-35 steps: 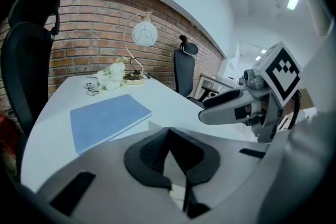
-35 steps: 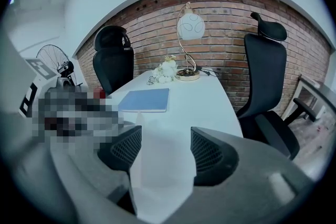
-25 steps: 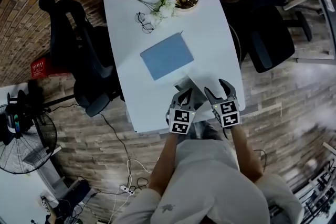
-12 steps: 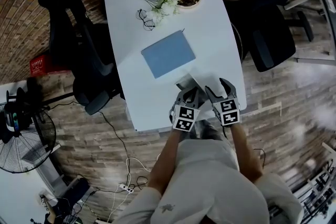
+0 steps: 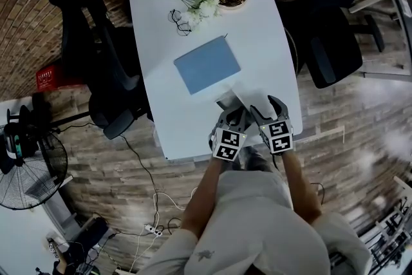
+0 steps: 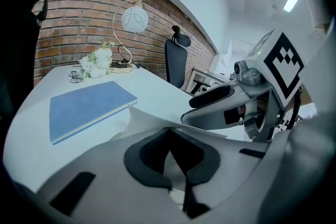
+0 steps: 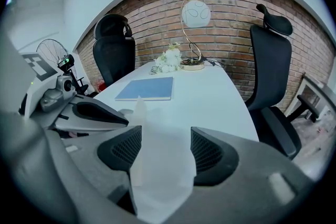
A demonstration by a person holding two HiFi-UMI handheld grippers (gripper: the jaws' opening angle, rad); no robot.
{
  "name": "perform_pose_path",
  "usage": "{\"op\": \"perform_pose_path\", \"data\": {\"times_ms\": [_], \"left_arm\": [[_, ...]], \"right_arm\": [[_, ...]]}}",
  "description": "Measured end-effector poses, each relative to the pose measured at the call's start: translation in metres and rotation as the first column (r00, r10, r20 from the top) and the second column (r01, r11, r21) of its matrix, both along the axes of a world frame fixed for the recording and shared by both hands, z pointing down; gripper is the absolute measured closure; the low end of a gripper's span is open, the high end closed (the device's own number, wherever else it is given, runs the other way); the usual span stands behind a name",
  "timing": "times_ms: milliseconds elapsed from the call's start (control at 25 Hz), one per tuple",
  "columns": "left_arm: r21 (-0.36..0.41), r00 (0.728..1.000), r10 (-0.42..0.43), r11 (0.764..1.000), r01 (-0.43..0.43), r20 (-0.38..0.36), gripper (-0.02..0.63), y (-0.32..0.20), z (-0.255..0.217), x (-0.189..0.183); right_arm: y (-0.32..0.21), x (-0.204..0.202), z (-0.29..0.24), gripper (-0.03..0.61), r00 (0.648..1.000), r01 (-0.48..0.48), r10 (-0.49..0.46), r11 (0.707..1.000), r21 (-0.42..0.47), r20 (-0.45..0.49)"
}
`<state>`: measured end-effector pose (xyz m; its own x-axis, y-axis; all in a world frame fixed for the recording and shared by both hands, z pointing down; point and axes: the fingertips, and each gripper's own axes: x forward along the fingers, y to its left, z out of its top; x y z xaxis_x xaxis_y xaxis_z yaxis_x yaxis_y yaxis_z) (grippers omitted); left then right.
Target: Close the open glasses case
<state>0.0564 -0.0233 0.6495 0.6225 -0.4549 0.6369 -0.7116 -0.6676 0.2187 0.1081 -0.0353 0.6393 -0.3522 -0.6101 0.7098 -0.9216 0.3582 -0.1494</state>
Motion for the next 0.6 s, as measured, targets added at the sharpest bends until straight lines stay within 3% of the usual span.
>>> {"op": "perform_pose_path", "data": {"times_ms": [600], "left_arm": [[0.001, 1.000, -0.018, 1.000, 0.018, -0.002, 0.611, 0.009, 0.001, -0.010]], "right_arm": [[0.006, -0.011, 0.004, 0.285, 0.999, 0.051, -0.050, 0.999, 0.020, -0.016]]}}
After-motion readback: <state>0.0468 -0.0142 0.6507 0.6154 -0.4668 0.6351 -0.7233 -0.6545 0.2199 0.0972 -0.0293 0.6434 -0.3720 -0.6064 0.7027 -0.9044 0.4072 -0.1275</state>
